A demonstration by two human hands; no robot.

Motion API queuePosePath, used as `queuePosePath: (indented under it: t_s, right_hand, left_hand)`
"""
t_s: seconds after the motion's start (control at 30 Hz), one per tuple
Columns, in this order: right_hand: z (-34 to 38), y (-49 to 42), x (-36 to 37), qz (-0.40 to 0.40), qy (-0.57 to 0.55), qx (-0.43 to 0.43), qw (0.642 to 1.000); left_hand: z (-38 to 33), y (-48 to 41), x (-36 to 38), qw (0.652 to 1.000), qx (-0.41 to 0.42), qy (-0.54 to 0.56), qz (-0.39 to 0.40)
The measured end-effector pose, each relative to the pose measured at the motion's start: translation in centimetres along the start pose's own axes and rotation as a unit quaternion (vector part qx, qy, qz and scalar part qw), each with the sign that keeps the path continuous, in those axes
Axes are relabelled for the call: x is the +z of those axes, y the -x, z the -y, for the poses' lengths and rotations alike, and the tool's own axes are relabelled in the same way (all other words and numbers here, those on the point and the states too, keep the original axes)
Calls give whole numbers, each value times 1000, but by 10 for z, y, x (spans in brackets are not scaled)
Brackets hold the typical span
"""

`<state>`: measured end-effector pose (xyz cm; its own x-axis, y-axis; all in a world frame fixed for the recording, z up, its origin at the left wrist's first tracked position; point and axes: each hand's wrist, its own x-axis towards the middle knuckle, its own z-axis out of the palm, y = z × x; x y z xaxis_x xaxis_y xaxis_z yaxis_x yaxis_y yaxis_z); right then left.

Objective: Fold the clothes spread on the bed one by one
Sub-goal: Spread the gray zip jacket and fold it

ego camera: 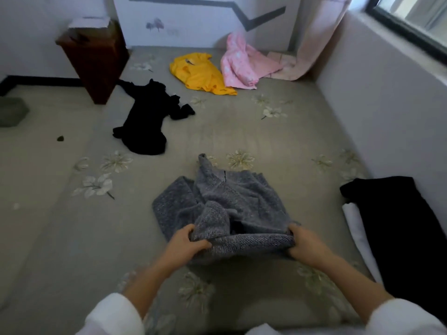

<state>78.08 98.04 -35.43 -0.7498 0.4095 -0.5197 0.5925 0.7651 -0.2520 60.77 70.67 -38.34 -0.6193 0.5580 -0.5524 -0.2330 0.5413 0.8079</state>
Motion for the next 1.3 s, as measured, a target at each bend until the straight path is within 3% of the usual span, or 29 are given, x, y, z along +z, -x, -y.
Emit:
queuePosePath:
  t_s: [0.1,0.23,0.33,0.47,0.57,0.67,0.77,0.9,1.0,1.03,1.1,1.13,1.17,1.23,1.3]
  right_hand:
    - [-2,2,17,31,20,-27,999]
    - [9,-1,27,49,31,-74,996]
    - [14,-4,25,59,13,-65,996]
    - [14,2,22,24,15,-85,996]
    - [14,10,20,16,6,-132,991]
    - [21,19,11,-18,-51,-157,986]
    - [28,25,-7,-83,-142,-173,971]
    - [29,32,-39,-146,-263,-177,937]
    - [26,32,-58,-166,-398,-111,896]
    - [27,32,-64,-156,-448,-88,876]
    - [30,29,-75,-133,-536,-81,830]
    - [33,29,-80,-127,-566,-89,810]
    - [37,30,-86,-123,-589,-96,793]
    - [41,31,-96,-114,-624,-105,766]
    - [46,31,-103,-110,-649,-110,745]
  left_hand:
    - [13,18,3,998,-58,1,12]
    - [25,36,9,986,-31,-87,140]
    - [27,46,7,967,-64,-119,215]
    - [28,52,4,928,-189,-204,247]
    - [34,48,2,883,-306,-195,298]
    - [38,37,11,894,-316,-219,231]
    - [48,21,32,954,-172,-237,57]
    - [41,13,50,953,-30,-299,-47]
    - [32,6,57,931,19,-364,-10]
    - [27,3,56,938,4,-344,43]
    - [17,1,59,974,-18,-196,109]
    - [12,1,60,992,-9,-109,70]
    - [8,0,60,999,12,-44,-17]
    - [1,-7,55,977,46,-4,-206]
    - [-4,-15,50,967,21,8,-255]
